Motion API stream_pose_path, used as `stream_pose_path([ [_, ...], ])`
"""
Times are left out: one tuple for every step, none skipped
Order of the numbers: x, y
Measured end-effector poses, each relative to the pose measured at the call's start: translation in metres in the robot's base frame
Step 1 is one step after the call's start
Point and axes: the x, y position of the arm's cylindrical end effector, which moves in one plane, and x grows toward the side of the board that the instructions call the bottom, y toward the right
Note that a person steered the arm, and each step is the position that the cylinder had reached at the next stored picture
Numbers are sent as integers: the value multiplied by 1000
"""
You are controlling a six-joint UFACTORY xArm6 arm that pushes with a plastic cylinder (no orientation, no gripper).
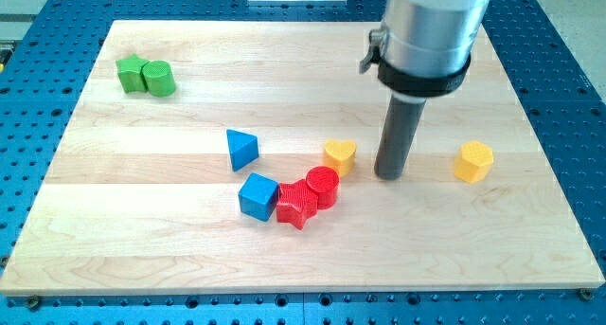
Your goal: Push the heart into the red star
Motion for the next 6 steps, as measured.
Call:
stream_pose_path([
  [-8,-60],
  [6,-95],
  [-42,-95],
  [-51,-137],
  [-10,-133],
  [13,-110],
])
